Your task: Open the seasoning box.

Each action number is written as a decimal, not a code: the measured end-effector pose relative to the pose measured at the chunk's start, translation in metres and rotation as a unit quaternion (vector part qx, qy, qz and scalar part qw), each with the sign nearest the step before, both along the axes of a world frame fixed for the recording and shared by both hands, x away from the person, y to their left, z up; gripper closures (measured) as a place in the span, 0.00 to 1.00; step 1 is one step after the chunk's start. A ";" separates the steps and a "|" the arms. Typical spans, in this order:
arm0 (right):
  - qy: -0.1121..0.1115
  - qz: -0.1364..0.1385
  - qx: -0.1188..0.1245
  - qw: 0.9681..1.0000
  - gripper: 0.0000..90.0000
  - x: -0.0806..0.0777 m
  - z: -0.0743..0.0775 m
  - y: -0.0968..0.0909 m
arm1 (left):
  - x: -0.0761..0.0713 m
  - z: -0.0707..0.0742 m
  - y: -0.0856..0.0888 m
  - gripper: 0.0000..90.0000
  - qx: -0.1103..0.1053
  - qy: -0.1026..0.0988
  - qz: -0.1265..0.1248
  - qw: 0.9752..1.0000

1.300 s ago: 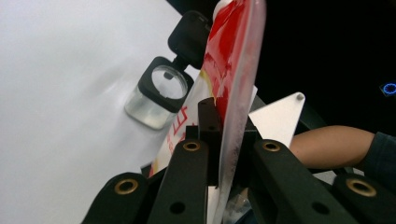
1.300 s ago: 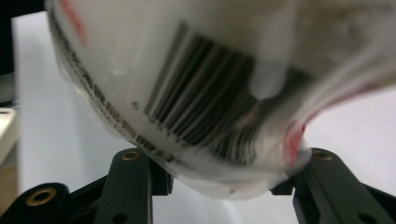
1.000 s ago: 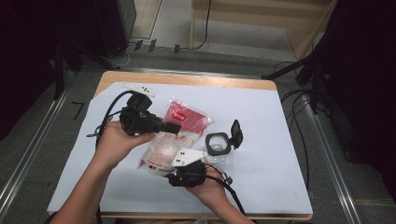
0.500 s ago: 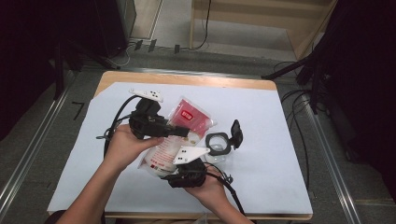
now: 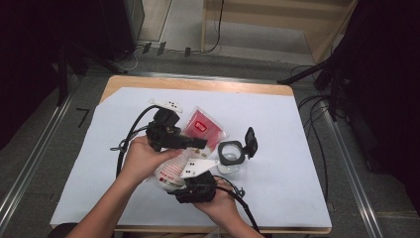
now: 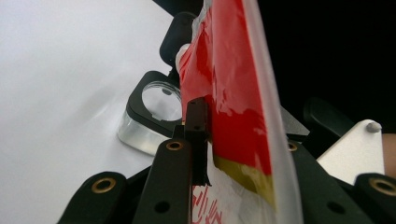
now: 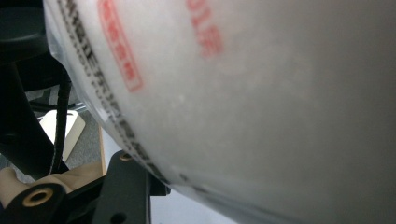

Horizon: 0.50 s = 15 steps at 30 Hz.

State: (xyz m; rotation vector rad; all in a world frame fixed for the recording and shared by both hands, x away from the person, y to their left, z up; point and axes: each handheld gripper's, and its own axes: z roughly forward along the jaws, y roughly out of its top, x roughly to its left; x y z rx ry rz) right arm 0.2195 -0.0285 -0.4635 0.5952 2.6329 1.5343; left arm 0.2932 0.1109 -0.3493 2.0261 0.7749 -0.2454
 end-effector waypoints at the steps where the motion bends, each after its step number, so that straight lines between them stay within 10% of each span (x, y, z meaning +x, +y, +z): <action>1: 0.001 0.000 0.000 1.000 0.58 0.000 0.000 0.000 | 0.000 -0.001 0.000 0.86 0.002 -0.002 -0.002 1.000; 15: 0.018 -0.002 -0.001 1.000 0.60 -0.005 -0.002 0.004 | 0.001 -0.005 -0.006 0.81 0.007 0.003 0.006 1.000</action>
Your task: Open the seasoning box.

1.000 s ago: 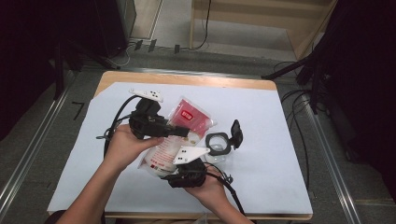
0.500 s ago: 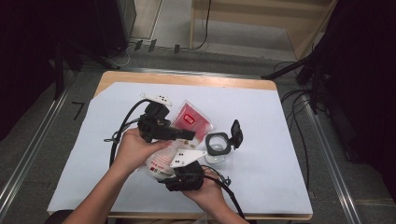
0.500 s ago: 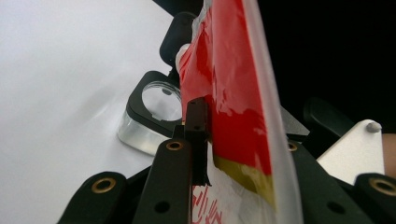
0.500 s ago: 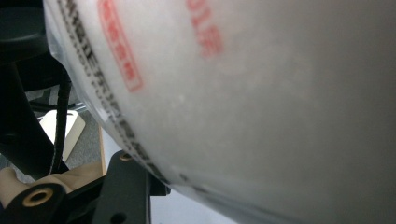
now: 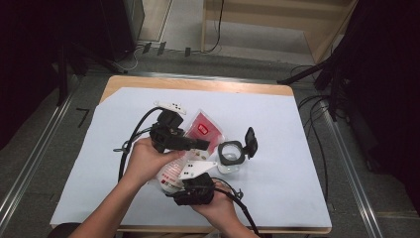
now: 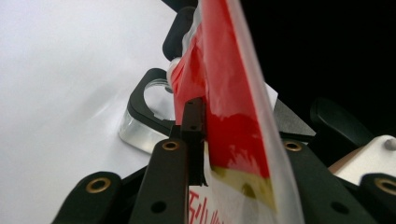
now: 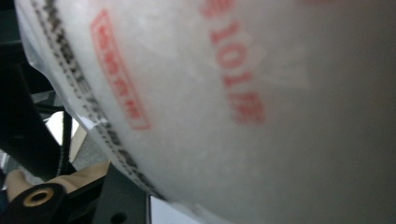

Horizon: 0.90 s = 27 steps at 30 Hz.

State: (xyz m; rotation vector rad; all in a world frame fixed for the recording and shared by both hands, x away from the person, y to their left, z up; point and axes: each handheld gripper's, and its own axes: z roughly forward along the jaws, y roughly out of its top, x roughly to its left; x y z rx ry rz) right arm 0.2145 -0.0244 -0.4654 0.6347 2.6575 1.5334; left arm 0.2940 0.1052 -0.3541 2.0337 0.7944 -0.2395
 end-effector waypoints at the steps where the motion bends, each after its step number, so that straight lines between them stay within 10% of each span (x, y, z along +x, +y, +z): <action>1: 0.006 -0.001 0.000 1.000 0.60 -0.001 0.000 0.001 | 0.001 -0.001 0.000 0.79 -0.002 0.005 -0.001 1.000; 13: 0.047 -0.017 0.034 0.998 0.62 0.005 -0.005 -0.007 | 0.000 -0.003 -0.005 0.66 0.026 0.017 -0.016 0.999; 27: 0.029 -0.031 -0.006 0.999 0.57 -0.001 -0.004 0.000 | 0.002 -0.004 -0.008 0.88 0.032 0.036 0.030 0.998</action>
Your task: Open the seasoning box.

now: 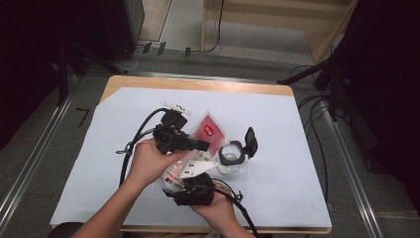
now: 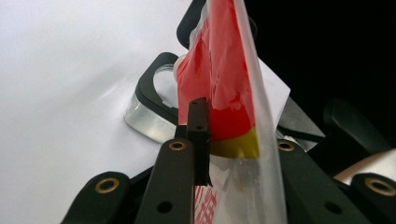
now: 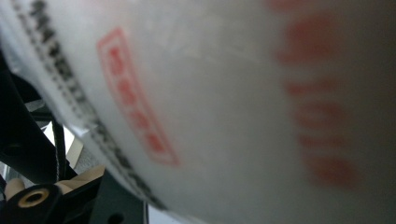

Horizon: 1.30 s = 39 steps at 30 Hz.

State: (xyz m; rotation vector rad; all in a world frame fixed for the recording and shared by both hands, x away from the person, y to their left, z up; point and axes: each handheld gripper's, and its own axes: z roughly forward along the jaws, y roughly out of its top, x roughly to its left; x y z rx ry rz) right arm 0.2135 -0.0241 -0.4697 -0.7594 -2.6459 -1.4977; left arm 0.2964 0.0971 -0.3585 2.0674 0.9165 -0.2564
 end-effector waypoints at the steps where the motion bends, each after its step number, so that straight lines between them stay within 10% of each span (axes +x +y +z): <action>1: 0.001 -0.003 -0.001 1.000 0.57 -0.001 0.000 0.000 | 0.000 0.000 0.000 0.88 0.002 0.001 0.001 1.000; 20: 0.043 -0.028 0.053 0.997 0.65 -0.004 0.005 -0.012 | 0.005 0.009 -0.007 0.76 -0.009 0.023 -0.016 1.000; 28: -0.008 -0.034 -0.008 0.999 0.60 -0.009 0.005 -0.005 | 0.009 0.002 -0.015 0.91 0.009 0.035 -0.002 0.999; 39: 0.022 -0.033 0.019 0.999 0.66 -0.002 0.010 -0.008 | 0.018 0.009 -0.026 0.78 0.028 0.055 -0.026 0.998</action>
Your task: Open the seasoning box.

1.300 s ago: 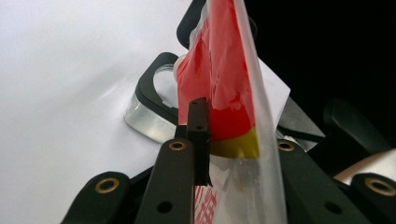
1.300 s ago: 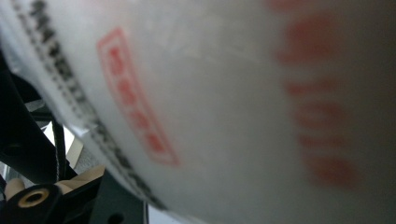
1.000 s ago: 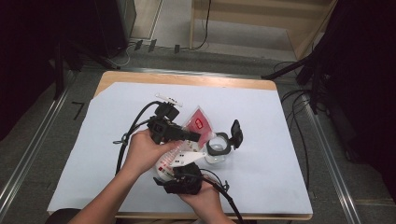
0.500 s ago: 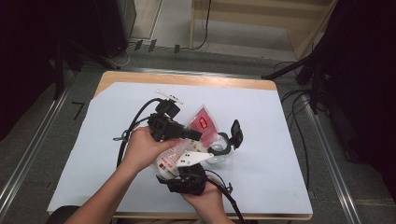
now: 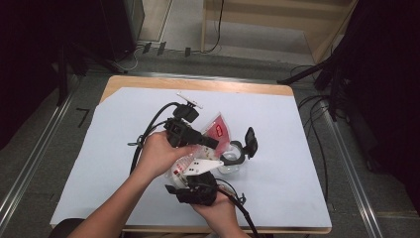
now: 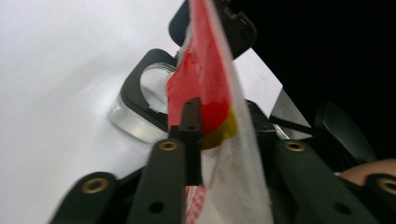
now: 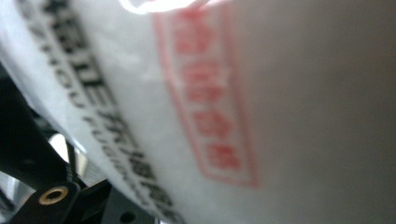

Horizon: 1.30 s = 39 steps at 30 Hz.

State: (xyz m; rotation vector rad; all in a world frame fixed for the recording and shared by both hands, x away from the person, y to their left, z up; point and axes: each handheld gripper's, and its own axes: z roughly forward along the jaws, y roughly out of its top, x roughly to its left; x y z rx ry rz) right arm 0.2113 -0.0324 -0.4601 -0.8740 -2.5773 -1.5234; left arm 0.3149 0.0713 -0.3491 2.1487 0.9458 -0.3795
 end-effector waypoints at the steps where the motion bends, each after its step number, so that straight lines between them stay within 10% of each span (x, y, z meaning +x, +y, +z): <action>1: 0.005 0.000 0.006 1.000 0.66 0.000 0.001 -0.001 | 0.001 0.002 -0.001 0.76 0.004 -0.005 -0.009 1.000; 7: 0.022 0.002 0.035 0.999 0.66 0.000 0.004 -0.003 | 0.005 0.007 -0.001 0.82 0.010 -0.009 -0.017 1.000; 18: -0.020 -0.007 -0.019 1.000 0.66 0.005 0.003 0.001 | 0.019 0.001 -0.008 0.90 0.015 0.019 0.009 1.000; 31: 0.013 -0.002 0.028 1.000 0.67 0.003 -0.001 -0.002 | 0.014 0.004 -0.006 0.72 0.006 0.017 -0.003 1.000; 39: 0.013 -0.003 0.038 0.999 0.67 0.005 0.001 -0.008 | 0.008 0.008 0.001 0.80 0.021 0.008 -0.013 1.000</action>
